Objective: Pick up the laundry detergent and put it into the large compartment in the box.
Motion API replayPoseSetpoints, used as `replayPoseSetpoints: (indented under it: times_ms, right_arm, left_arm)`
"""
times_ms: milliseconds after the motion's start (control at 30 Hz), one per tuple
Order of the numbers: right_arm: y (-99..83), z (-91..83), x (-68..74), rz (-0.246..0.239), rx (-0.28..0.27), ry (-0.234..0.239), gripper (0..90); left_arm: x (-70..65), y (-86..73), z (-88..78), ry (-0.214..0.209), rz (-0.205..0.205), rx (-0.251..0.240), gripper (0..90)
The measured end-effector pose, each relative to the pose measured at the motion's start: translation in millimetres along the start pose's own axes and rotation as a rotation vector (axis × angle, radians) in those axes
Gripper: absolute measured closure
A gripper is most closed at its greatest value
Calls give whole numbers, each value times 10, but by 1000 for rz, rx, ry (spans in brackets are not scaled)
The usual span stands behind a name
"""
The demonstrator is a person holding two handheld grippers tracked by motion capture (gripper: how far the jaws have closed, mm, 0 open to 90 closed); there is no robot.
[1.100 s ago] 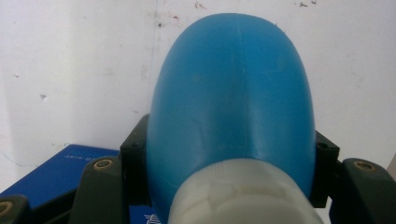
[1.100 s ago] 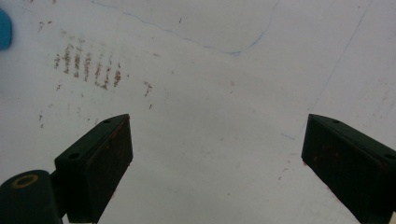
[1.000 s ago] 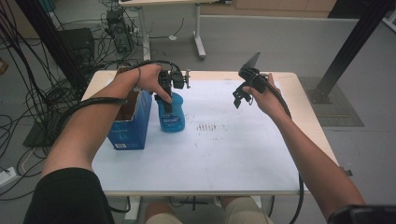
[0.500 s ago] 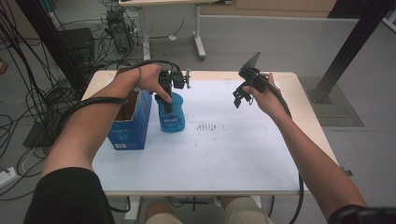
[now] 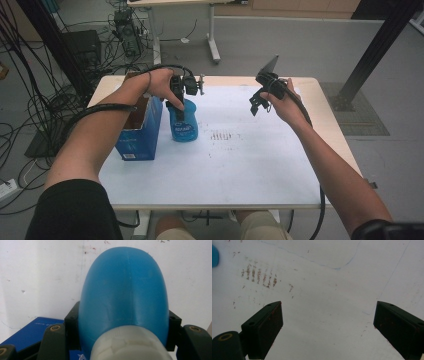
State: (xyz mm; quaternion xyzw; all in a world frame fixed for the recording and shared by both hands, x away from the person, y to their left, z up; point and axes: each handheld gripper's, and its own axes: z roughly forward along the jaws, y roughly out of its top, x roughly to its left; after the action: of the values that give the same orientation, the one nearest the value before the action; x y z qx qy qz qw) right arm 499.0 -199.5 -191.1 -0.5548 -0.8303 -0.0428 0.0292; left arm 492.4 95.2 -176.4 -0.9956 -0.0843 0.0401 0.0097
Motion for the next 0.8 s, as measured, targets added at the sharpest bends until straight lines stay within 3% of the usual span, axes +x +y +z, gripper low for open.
replayPoseSetpoints:
  times_ms: [800]
  right_arm:
    - [-12,-6,-5,2,-1,1,89]
  left_arm:
    - [-2,5,-1,0,1,4,379]
